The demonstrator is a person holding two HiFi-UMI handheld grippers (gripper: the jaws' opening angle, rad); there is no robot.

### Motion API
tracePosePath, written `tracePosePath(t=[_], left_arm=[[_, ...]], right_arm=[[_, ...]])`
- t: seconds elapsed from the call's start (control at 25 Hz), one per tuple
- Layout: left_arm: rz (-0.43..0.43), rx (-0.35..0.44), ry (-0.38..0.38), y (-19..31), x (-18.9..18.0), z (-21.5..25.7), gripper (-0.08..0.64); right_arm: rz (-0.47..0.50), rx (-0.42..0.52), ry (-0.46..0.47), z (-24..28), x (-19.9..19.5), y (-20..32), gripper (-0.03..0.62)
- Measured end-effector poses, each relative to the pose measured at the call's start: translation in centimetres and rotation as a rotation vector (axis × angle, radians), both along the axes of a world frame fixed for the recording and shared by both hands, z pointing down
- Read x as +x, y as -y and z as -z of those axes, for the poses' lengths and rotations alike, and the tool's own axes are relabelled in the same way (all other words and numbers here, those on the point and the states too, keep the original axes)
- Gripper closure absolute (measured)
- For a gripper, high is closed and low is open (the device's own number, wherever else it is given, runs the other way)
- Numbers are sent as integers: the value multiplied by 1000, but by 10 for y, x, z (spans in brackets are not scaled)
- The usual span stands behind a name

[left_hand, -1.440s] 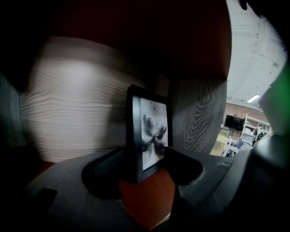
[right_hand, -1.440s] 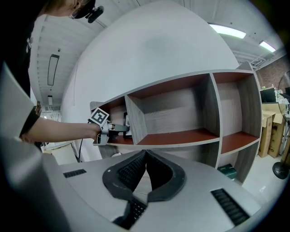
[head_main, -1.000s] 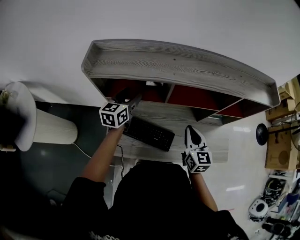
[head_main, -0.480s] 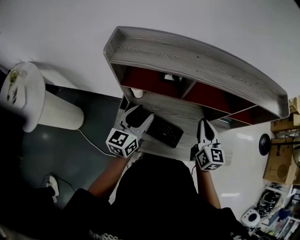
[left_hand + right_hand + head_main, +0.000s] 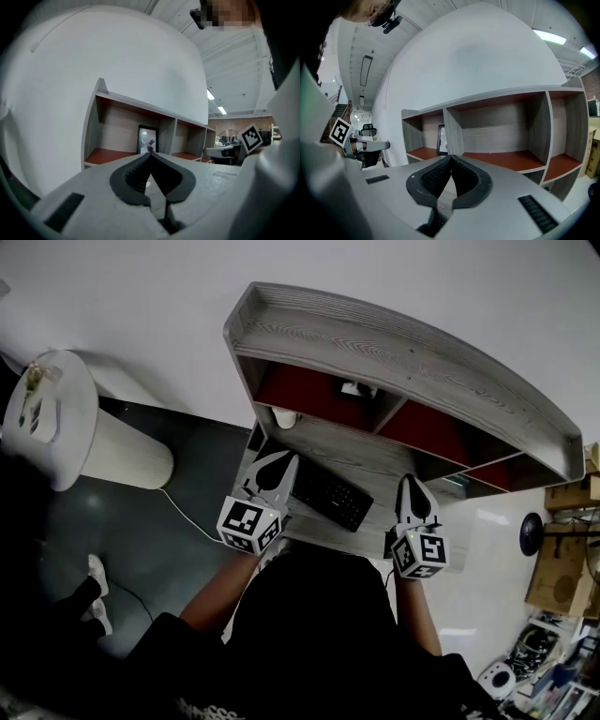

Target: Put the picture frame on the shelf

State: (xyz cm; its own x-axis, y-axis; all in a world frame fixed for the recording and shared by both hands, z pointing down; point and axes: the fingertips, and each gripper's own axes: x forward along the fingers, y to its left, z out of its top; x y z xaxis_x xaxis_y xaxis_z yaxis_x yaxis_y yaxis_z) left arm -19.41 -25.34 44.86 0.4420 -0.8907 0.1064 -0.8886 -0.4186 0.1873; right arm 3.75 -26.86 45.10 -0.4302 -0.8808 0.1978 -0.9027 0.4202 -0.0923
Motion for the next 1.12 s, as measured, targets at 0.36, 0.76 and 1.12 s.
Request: tracePosePath(t=[0.36, 0.76, 1.12], left_arm=[[-9, -9, -35, 5, 9, 0, 543], [-14, -10, -31, 10, 13, 1, 543], [-12, -2, -19, 12, 14, 4, 543]], right_arm=[[-3, 30, -38, 8, -1, 1, 580], [-14, 44, -38, 9, 1, 5, 580], [-16, 45, -44, 7, 2, 8, 580]])
